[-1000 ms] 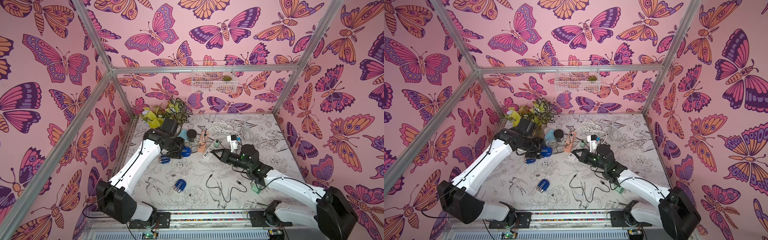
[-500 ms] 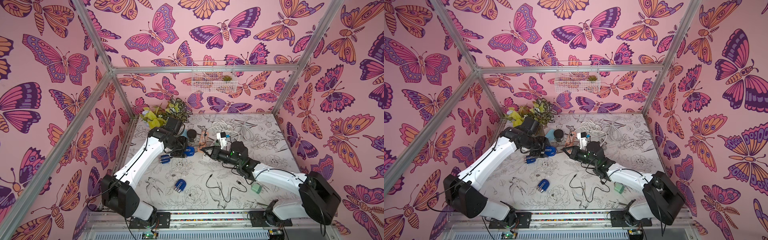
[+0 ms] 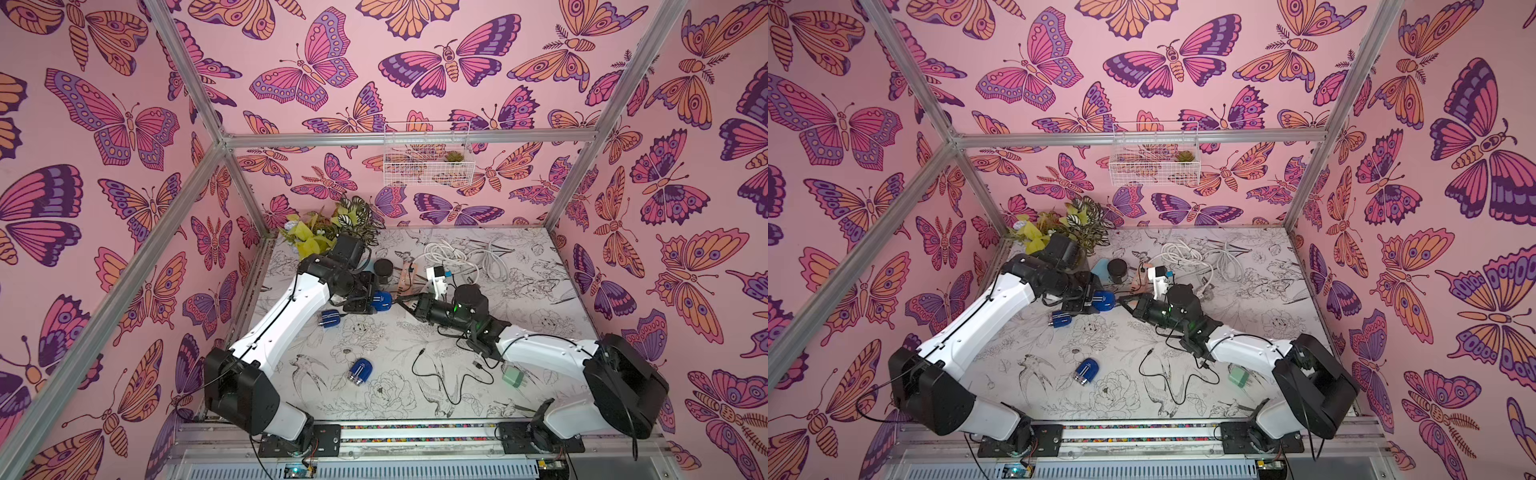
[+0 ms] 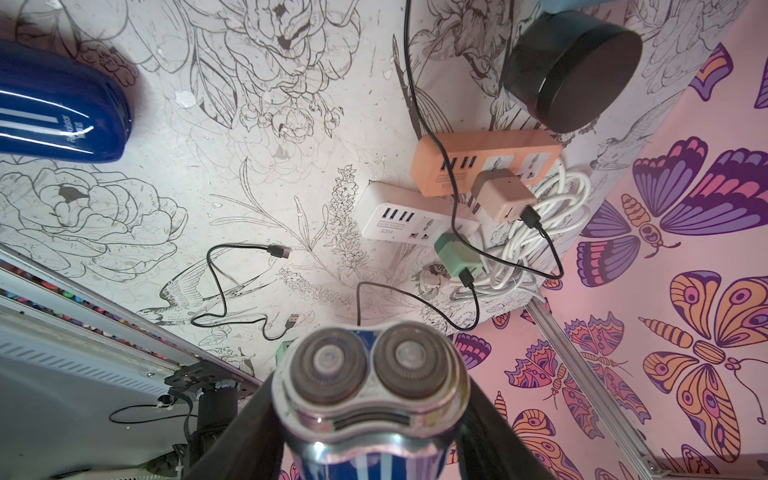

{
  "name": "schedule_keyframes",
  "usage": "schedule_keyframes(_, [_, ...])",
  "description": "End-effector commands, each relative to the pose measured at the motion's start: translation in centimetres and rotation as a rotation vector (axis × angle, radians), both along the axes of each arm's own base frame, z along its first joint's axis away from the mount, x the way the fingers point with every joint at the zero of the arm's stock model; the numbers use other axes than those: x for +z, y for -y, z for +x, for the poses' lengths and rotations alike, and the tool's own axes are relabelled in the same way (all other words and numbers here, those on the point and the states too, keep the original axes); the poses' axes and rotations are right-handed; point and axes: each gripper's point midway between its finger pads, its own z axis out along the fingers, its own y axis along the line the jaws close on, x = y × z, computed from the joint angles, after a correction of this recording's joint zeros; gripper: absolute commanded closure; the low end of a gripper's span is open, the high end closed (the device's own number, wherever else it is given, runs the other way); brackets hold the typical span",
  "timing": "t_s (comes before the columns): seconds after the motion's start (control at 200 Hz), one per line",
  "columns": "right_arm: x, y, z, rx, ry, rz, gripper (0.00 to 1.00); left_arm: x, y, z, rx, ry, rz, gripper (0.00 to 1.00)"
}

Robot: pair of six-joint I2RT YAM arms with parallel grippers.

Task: Charge the electric shaver
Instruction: Insert the charging cable into the electric shaver.

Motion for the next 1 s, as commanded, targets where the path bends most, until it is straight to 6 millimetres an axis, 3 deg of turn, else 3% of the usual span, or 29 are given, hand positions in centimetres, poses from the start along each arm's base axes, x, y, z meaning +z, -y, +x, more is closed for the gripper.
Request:
schedule_keyframes(0.0, [1.4, -0.9, 0.1, 0.01, 0.026, 0.034, 1.0, 0.0, 0.6, 0.2, -0.001, -0.008, -0.015, 1.0])
schedule_keyframes(0.681, [1.5, -1.3, 0.4, 0.02, 0.02, 0.032, 1.0, -0.5, 1.3, 0.0, -0.018, -0.021, -0.014, 1.0])
schedule_keyframes(0.997, [0.6, -1.3, 0.4, 0.018, 0.005, 0.019, 1.0, -0.1, 1.4, 0.1, -0.014, -0.008, -0.025, 1.0])
